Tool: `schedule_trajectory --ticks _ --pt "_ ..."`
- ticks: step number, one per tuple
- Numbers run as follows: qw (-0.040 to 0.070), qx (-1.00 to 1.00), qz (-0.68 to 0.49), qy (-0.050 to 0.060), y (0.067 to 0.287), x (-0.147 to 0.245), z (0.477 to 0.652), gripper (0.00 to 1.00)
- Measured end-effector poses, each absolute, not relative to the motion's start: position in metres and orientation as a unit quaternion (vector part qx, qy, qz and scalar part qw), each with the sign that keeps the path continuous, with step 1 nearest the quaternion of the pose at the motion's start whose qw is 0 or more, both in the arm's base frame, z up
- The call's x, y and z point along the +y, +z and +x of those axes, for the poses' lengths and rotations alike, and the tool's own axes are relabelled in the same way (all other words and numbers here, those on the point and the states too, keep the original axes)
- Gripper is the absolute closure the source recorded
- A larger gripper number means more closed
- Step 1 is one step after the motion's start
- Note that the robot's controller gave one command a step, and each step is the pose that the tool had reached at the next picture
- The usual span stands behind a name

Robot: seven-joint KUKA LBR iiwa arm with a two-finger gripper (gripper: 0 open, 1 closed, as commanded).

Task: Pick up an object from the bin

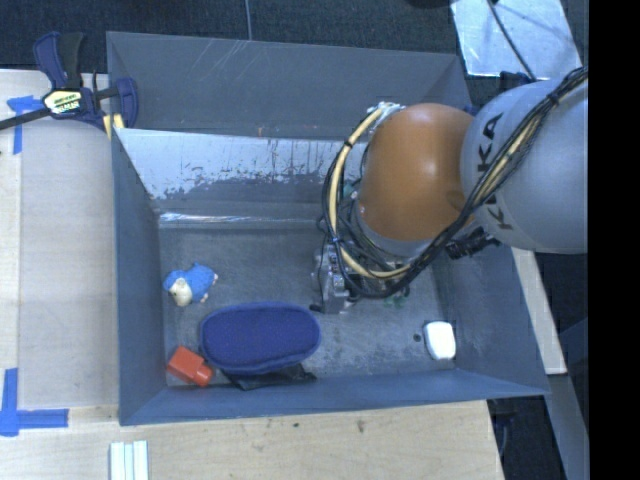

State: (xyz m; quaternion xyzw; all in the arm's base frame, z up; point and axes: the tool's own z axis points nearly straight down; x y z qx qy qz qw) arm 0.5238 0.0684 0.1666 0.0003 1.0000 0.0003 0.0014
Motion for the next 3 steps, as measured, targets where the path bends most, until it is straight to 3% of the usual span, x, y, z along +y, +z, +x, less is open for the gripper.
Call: schedule_trajectory --ticks 1,2,3 --pt "0.001 1.0 0.001 0.0 0.167 0.068 0.524 0.0" --pt "-0.004 1.0 -0.023 -0.001 0.068 0.108 0.521 0.0" --pt "0.002 0.999 -0.032 0.0 0.072 0.159 0.507 0.0"
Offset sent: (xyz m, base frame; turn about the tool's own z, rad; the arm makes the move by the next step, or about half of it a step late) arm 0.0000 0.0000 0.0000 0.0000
